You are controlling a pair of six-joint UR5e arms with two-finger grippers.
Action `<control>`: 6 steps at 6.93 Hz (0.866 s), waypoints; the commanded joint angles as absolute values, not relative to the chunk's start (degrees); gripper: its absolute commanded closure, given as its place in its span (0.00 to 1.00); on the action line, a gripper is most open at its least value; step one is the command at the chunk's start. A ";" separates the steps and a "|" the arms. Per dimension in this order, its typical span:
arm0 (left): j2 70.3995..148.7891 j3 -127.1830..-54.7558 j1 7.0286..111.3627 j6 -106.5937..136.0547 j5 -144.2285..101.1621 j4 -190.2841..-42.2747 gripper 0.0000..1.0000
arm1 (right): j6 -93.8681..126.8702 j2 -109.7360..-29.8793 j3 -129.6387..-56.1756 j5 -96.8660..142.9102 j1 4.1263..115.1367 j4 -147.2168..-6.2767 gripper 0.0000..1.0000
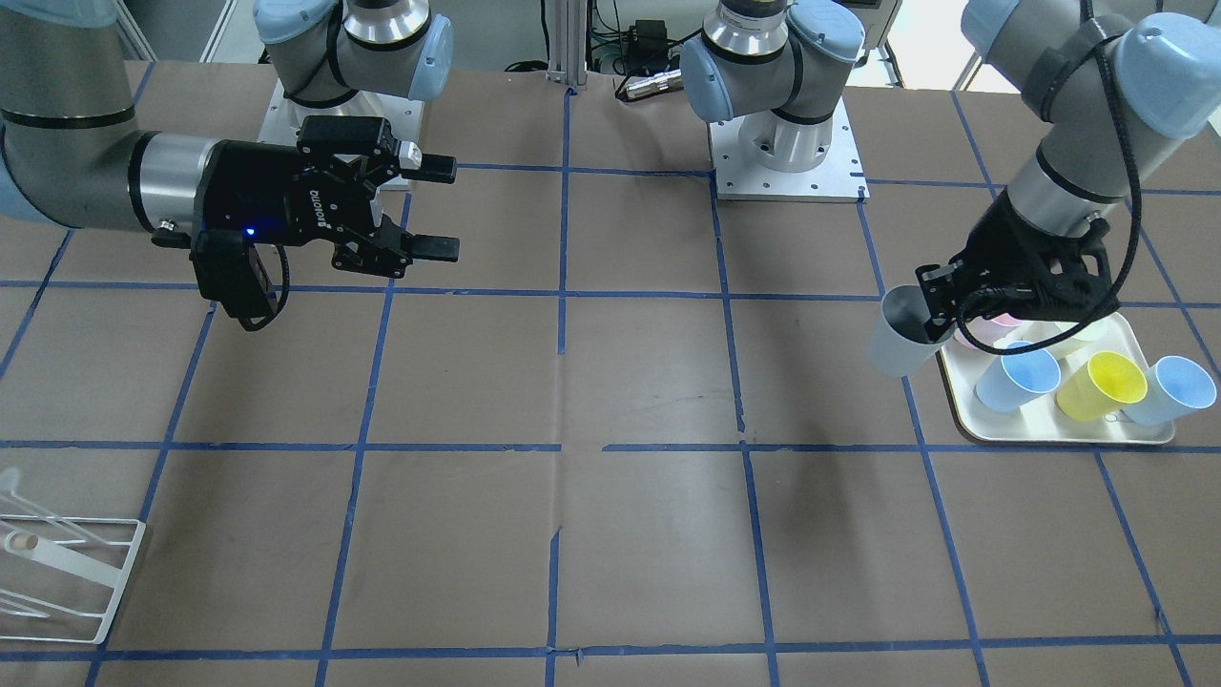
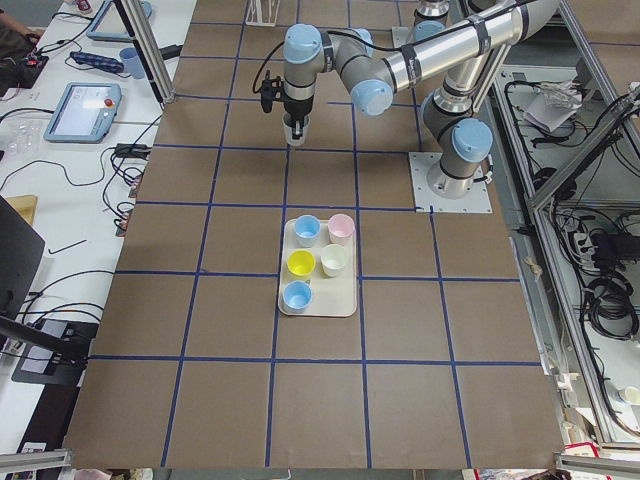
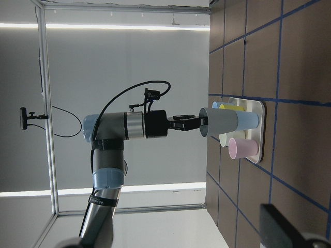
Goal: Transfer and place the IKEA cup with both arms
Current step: 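Carry the grey cup with the left gripper down toward the cup tray, then lower the grey cup onto the tray with left gripper while right arm returns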
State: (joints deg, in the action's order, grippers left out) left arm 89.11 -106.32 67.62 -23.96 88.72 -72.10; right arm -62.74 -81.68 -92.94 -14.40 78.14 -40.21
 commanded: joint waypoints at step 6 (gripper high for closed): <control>95.77 -101.62 29.46 -75.65 90.79 -72.07 1.00 | -38.10 -81.12 -86.93 -37.59 79.88 -55.08 0.00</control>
